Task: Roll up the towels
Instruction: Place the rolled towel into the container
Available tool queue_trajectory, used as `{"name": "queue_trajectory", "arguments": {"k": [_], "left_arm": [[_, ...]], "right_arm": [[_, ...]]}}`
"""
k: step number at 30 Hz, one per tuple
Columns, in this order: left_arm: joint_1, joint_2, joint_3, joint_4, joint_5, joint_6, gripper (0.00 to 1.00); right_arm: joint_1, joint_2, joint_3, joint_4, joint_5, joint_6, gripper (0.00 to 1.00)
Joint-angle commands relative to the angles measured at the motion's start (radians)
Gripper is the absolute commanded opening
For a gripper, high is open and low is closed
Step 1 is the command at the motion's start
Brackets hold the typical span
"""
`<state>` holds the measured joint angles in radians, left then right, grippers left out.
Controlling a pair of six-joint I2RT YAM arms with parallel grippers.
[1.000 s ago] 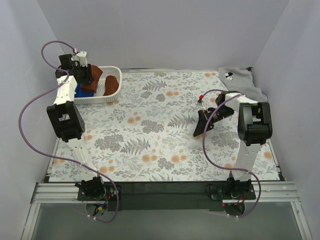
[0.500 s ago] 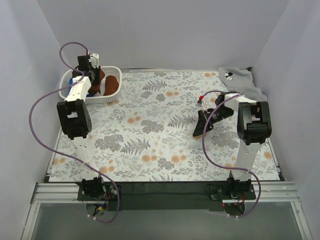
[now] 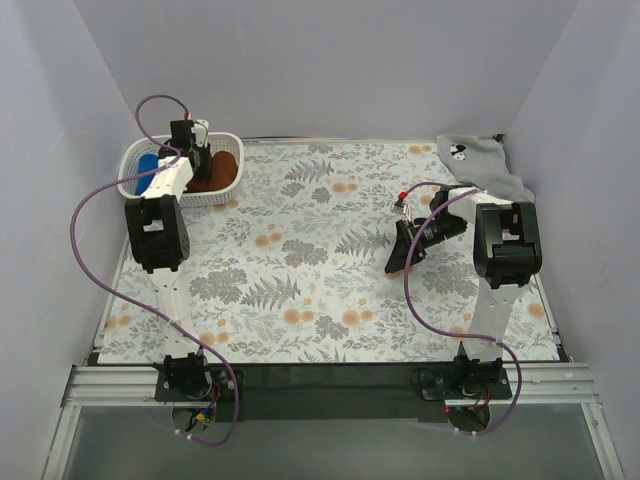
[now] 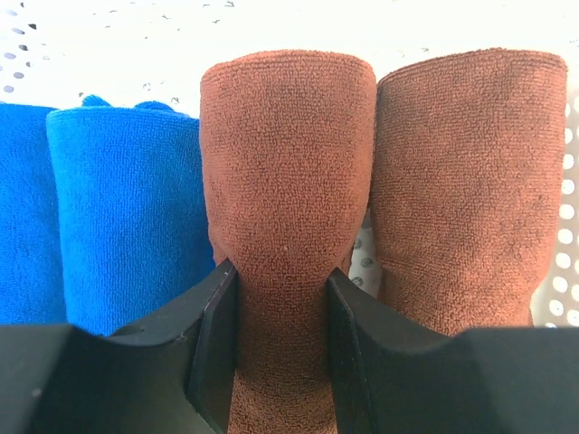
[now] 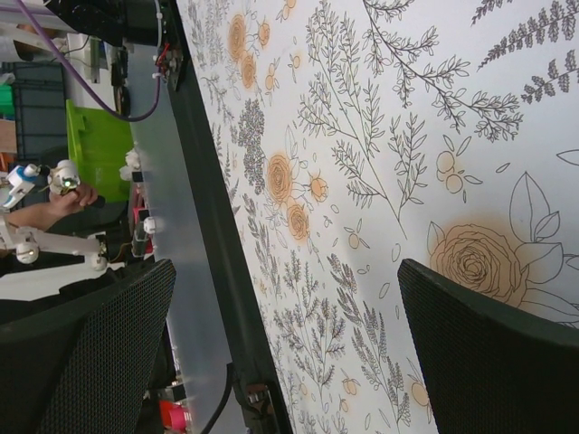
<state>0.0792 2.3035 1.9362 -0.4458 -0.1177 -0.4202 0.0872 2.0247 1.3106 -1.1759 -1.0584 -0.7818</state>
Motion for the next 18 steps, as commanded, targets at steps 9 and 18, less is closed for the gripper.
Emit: {"name": "queue_trajectory", "arguments": {"k": [9, 18], "left_arm": [[0.013, 0.063, 0.073, -0.065, 0.004, -0.043, 0.07], [0.024, 0.025, 0.105, -0.102, 0.043, -0.051, 0.37]], "right_arm": [[0.0, 0.006, -0.025, -0.008, -0.032, -0.016, 0.98], [-0.001, -0.014, -0.007, -0.008, -0.025, -0.005, 0.98]]}}
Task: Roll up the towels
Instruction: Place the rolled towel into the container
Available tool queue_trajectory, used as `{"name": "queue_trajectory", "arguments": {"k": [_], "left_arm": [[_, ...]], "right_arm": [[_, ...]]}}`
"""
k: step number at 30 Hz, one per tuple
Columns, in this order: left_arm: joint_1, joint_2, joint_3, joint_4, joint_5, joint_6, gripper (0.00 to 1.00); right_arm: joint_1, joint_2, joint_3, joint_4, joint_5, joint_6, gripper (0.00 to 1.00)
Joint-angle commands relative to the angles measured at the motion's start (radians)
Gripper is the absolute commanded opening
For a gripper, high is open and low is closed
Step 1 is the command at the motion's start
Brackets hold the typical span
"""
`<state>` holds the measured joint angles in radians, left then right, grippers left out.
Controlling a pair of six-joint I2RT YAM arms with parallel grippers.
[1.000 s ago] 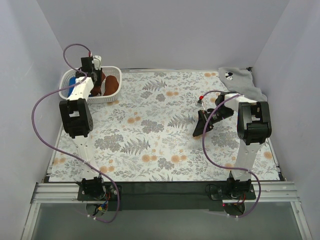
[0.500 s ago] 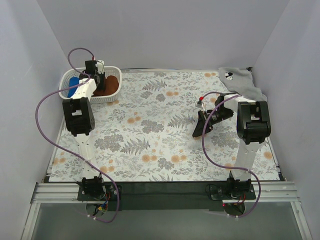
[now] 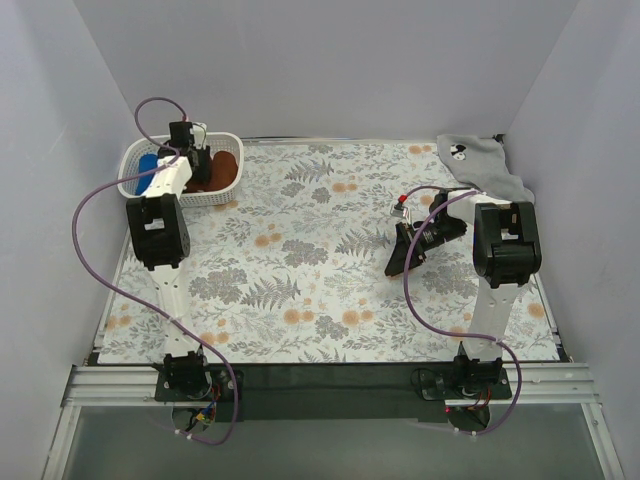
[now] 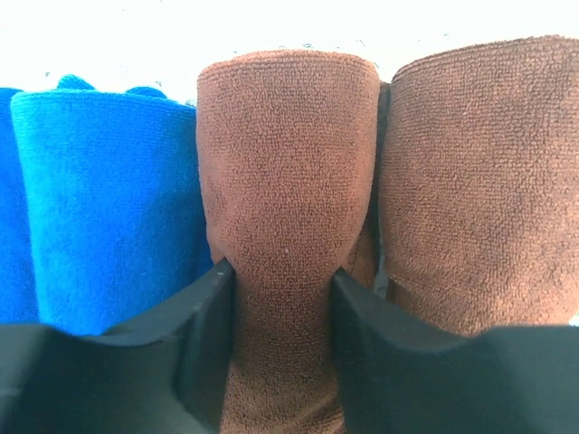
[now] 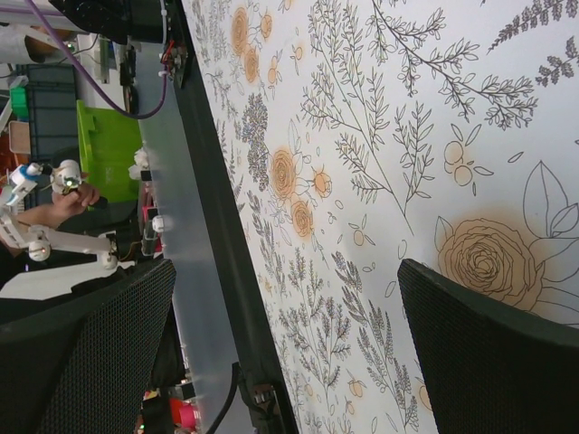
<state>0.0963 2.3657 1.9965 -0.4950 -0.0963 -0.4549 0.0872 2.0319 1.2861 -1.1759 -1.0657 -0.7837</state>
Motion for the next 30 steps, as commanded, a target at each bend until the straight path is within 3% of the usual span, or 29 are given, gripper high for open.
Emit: {"name": "queue_trajectory", "arguments": {"k": [1, 7, 11, 17, 18, 26, 30], "left_arm": [[0.006, -0.049, 0.05, -0.056, 0.021, -0.011, 0.4], [0.006, -0.098, 0.096, -0.059, 0.01, 0.03, 0.56], [0.008, -0.124, 0.137, -0.059, -0.003, 0.076, 0.59], [0.005, -0.181, 0.212, -0.063, 0.006, 0.189, 0.73], [0.005, -0.21, 0.212, -0.08, 0.024, 0.211, 0.9], [-0.047, -0.431, 0.108, -0.19, 0.209, 0.275, 0.97], [-0.083, -0.552, -0.058, -0.234, 0.282, 0.222, 0.98]], "right_arm": [[0.0, -0.022, 0.027, -0.008, -0.014, -0.002, 0.98], [-0.001, -0.038, 0.047, -0.01, 0.001, 0.004, 0.98], [-0.001, -0.047, 0.07, -0.008, 0.003, 0.012, 0.98], [-0.006, -0.09, 0.136, -0.013, 0.044, 0.043, 0.98], [-0.006, -0.096, 0.163, -0.014, 0.061, 0.046, 0.98], [-0.049, -0.18, 0.338, -0.01, 0.185, 0.165, 0.98], [-0.072, -0.248, 0.386, 0.042, 0.292, 0.274, 0.98]]}}
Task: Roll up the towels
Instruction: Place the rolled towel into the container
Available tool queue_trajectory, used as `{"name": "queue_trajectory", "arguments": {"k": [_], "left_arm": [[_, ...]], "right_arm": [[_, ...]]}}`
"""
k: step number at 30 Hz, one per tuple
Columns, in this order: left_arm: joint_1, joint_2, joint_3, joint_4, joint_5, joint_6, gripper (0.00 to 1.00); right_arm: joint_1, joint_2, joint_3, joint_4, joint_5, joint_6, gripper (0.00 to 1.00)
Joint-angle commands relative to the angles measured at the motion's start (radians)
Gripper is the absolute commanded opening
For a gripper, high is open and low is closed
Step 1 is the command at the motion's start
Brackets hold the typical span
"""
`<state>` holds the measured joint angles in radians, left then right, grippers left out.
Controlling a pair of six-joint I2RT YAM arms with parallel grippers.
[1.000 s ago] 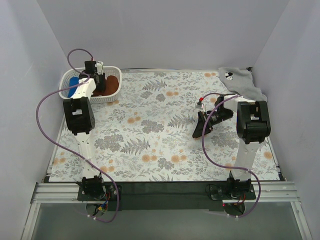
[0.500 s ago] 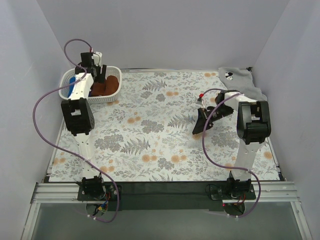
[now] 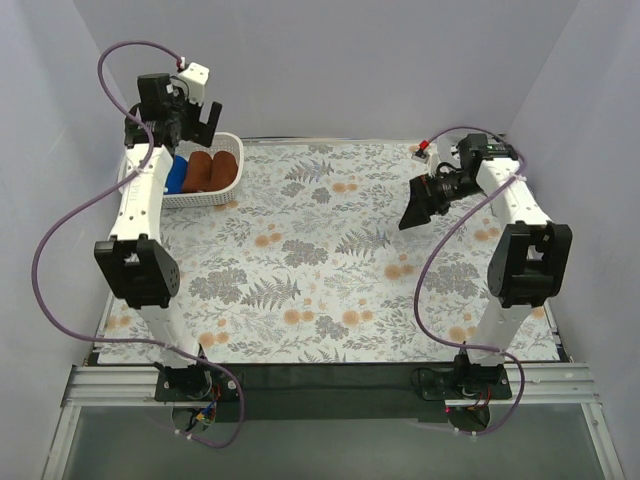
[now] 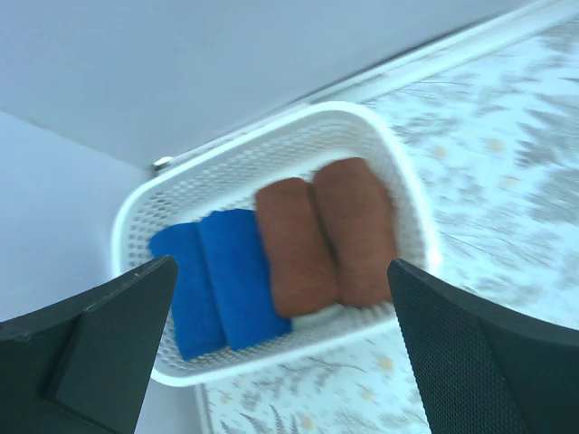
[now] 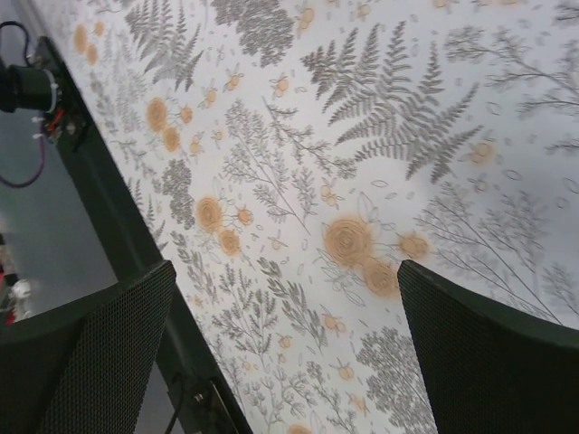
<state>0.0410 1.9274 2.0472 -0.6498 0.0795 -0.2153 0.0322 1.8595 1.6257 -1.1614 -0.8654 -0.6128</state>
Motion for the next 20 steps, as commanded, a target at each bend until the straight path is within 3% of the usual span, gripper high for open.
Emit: {"name": "queue_trajectory", "arguments": {"k": [1, 4, 8, 11, 15, 20], "left_arm": [[-0.061, -0.17, -0.158, -0.077, 0.13, -0.039, 0.98], [-0.124, -0.252, -0.383, -0.056, 0.151, -0.113, 0.98], [-0.194, -0.367, -0.618, 0.01, 0.169, -0.162, 0.98], [-0.216, -0.407, -0.731, 0.018, 0.201, -0.182, 0.98], [-0.227, -0.461, -0.812, 0.03, 0.233, -0.184, 0.98], [-0.234, -0.481, -0.832, 0.041, 0.218, -0.176, 0.98]], "right_arm": [[-0.018, -0.107, 0.036, 0.064, 0.121, 0.131, 0.98], [-0.018, -0.187, -0.019, 0.118, 0.203, 0.22, 0.98], [-0.018, -0.32, -0.249, 0.274, 0.282, 0.274, 0.98], [-0.018, -0.397, -0.343, 0.316, 0.318, 0.278, 0.98], [-0.018, -0.477, -0.498, 0.358, 0.333, 0.278, 0.98], [-0.017, -0.53, -0.56, 0.387, 0.332, 0.286, 0.98]]}}
